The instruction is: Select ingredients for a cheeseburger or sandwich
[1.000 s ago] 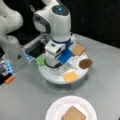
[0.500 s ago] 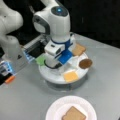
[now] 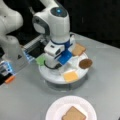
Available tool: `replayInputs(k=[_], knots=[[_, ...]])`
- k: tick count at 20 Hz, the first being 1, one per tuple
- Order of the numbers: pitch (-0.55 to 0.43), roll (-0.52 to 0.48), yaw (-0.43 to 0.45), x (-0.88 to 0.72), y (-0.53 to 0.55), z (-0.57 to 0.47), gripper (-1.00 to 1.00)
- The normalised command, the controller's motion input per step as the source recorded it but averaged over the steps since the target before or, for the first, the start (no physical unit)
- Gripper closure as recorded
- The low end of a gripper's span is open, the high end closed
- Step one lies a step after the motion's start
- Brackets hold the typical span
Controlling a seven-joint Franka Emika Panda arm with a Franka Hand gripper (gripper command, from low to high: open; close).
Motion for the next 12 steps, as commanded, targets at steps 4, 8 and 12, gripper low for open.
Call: replayInputs(k=[4, 8, 12], knots=[[-0.112, -0.096, 0.249, -0.11, 0.02, -0.09, -1.0], [-0.128, -0.078, 0.347, -0.12, 0.0, -0.1, -1.0], [-0.148, -0.073, 0.391, -0.14, -0.03, -0.13, -1.0]])
